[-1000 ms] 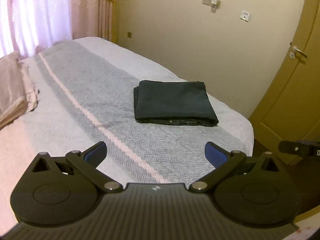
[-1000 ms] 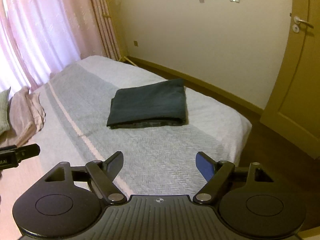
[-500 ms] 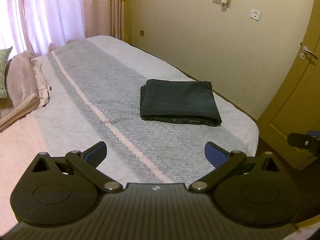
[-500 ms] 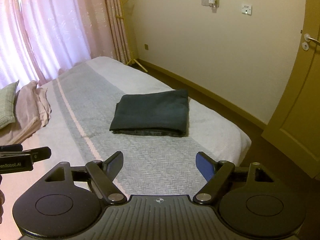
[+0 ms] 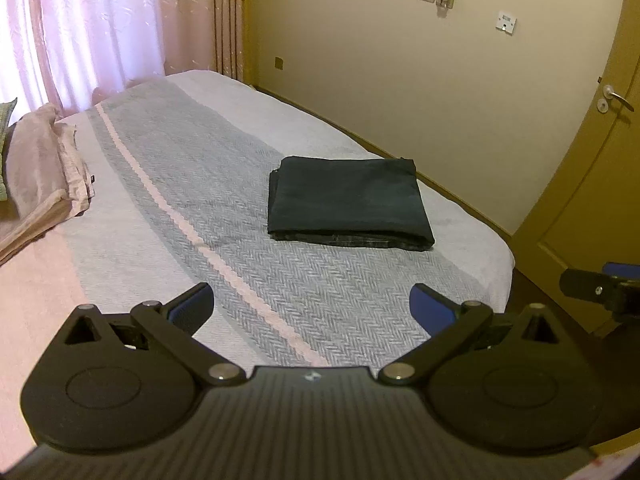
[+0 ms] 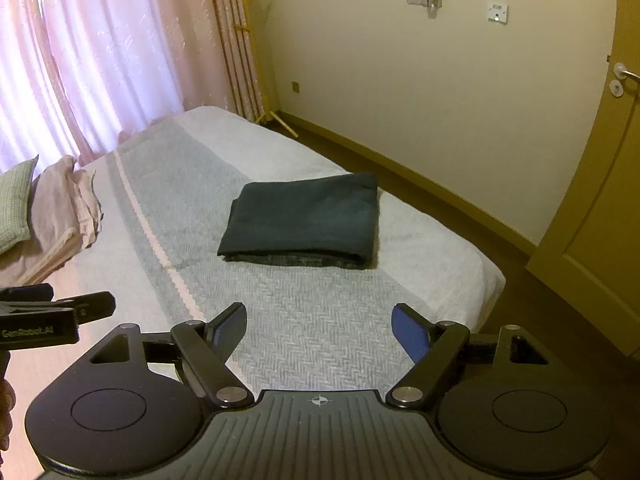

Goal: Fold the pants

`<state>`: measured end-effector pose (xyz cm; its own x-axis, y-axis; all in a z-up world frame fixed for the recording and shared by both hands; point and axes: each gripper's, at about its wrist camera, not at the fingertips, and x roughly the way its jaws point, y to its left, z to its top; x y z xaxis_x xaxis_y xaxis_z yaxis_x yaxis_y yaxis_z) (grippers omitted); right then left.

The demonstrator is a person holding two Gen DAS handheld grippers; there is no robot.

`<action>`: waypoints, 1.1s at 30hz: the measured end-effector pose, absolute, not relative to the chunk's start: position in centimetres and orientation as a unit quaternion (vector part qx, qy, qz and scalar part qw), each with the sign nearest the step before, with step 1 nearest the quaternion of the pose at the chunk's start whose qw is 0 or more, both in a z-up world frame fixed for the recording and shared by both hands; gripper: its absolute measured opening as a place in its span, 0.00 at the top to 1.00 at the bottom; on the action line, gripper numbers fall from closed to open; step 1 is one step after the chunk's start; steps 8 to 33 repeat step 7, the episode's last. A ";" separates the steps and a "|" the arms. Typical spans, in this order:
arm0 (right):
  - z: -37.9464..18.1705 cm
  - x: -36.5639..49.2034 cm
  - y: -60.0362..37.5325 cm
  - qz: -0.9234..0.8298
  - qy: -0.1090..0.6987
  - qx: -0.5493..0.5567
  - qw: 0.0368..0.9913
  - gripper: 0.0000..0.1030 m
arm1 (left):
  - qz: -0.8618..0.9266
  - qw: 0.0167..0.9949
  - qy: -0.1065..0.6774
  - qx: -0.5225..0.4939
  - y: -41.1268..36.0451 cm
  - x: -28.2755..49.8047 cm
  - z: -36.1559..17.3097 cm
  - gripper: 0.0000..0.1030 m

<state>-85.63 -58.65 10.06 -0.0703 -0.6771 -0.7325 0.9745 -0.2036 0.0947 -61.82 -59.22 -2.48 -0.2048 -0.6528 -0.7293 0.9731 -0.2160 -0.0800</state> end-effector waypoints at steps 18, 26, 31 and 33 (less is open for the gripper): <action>9.7 -86.1 -58.9 -0.695 0.224 0.341 0.592 0.25 | -0.729 0.555 0.280 0.287 -59.3 -62.9 -2.7 0.01; 9.7 -86.1 -58.9 -0.695 0.224 0.341 0.592 0.25 | -0.729 0.555 0.280 0.287 -59.3 -62.9 -2.7 0.01; 9.7 -86.1 -58.9 -0.695 0.224 0.341 0.592 0.25 | -0.729 0.555 0.280 0.287 -59.3 -62.9 -2.7 0.01; 9.7 -86.1 -58.9 -0.695 0.224 0.341 0.592 0.25 | -0.729 0.555 0.280 0.287 -59.3 -62.9 -2.7 0.01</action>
